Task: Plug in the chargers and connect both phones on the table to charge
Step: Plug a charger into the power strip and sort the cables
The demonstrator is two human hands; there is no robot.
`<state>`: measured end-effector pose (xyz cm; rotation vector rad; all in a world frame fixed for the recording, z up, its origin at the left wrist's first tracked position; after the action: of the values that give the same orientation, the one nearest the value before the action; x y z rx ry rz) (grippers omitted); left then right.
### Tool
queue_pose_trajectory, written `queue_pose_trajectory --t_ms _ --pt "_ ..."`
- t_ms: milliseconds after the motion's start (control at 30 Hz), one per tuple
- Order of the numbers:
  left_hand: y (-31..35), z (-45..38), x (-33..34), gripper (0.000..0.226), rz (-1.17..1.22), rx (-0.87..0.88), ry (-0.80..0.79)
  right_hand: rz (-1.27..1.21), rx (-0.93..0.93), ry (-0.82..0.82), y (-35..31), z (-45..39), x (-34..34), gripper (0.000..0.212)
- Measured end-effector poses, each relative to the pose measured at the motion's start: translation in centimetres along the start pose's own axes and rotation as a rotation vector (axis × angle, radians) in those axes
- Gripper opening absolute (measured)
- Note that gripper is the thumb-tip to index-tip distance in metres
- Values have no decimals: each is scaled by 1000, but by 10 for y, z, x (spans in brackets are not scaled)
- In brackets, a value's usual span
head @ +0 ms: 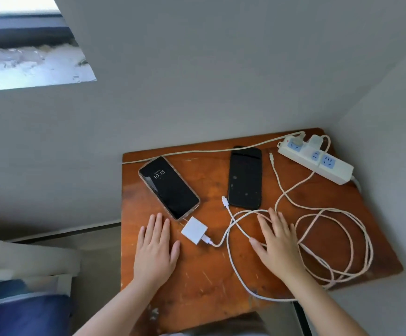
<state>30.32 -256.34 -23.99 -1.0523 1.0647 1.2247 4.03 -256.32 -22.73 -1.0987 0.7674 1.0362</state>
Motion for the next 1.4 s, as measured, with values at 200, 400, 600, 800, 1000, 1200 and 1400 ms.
queue_pose_trajectory --t_ms 200,400,600,800,1000,1200,1400 --pt "1 -3 4 63 31 9 4 22 73 60 -11 9 1 103" --pt "1 -3 0 62 51 6 1 13 86 66 -16 14 -1 85" --pt "1 -3 -3 62 44 0 -17 -41 -24 280 -22 15 -18 23" --pt "0 -1 0 63 96 4 -21 -58 -197 331 -29 21 -27 14" --pt "23 7 -37 79 228 82 134 -115 -326 233 -13 27 -29 25" --pt "107 14 -64 43 -29 443 292 -65 -433 301 -7 35 -47 22" --pt "120 5 -54 21 -19 405 213 -116 -482 299 2 49 -54 24"
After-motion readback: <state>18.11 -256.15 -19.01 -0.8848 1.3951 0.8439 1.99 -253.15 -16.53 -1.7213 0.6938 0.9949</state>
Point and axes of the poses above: each hand's wrist, its own z-axis away from the middle knuckle, its own x-axis out of the palm, y = z × x, the point moved 10 cm from there along -z, towards the middle knuckle, and after that the axes turned 14 degrees about -z, right-handed, at the moved point
